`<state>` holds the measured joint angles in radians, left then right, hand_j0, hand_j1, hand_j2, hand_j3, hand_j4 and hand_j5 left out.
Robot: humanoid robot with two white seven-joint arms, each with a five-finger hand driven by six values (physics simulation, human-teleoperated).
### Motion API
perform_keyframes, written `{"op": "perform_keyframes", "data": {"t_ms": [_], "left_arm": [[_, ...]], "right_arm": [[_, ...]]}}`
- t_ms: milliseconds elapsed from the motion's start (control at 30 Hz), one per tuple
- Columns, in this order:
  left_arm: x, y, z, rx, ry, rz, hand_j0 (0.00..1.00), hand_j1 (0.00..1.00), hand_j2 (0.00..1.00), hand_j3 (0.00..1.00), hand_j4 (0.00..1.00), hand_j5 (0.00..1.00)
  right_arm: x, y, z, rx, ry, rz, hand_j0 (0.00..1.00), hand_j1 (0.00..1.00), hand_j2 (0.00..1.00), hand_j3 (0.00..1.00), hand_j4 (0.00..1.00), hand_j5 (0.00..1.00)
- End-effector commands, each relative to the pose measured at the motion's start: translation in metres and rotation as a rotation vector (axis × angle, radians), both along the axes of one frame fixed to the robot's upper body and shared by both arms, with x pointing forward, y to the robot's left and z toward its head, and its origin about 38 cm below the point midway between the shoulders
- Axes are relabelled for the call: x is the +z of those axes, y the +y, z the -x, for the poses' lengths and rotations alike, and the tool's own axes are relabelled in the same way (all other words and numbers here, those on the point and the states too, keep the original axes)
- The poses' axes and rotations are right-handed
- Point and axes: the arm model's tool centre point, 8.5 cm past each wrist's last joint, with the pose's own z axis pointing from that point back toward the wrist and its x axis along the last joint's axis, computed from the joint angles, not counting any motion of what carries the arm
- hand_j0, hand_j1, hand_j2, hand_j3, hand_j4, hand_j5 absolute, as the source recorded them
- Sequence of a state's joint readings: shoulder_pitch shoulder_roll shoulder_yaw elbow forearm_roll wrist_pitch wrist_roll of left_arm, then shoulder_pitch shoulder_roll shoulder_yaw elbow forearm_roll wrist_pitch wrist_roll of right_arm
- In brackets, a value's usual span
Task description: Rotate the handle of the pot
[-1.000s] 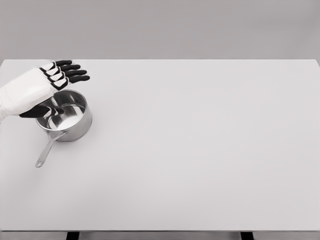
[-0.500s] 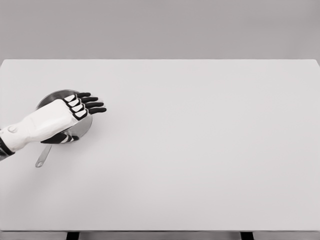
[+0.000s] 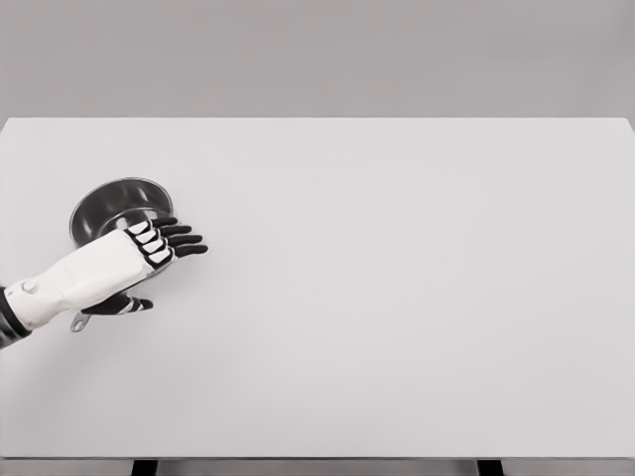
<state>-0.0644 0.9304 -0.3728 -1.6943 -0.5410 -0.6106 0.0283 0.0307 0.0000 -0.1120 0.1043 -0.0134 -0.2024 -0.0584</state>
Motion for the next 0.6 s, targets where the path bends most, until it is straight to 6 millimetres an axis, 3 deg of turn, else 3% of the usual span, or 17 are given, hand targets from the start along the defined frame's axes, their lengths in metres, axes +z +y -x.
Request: {"op": "perform_keyframes", "data": {"t_ms": [0,133,467,567], "left_arm": [[0.002,0.002,-0.001,0.005,-0.003,0.003,1.0,1.0,1.0,1.0,1.0,1.0],[0.006,0.019,-0.002,0.058,-0.019,-0.007,1.0,1.0,1.0,1.0,1.0,1.0],[0.002,0.031,0.0,0.086,-0.005,-0.024,1.0,1.0,1.0,1.0,1.0,1.0],[0.005,0.049,-0.002,0.142,-0.017,-0.032,1.0,1.0,1.0,1.0,1.0,1.0]], "right_arm": [[0.0,0.0,0.0,0.0,0.0,0.0,1.0,1.0,1.0,1.0,1.0,1.0],[0.0,0.0,0.0,0.0,0.0,0.0,1.0,1.0,1.0,1.0,1.0,1.0],[0.0,0.0,0.0,0.0,0.0,0.0,1.0,1.0,1.0,1.0,1.0,1.0],[0.0,0.0,0.0,0.0,0.0,0.0,1.0,1.0,1.0,1.0,1.0,1.0]]}}
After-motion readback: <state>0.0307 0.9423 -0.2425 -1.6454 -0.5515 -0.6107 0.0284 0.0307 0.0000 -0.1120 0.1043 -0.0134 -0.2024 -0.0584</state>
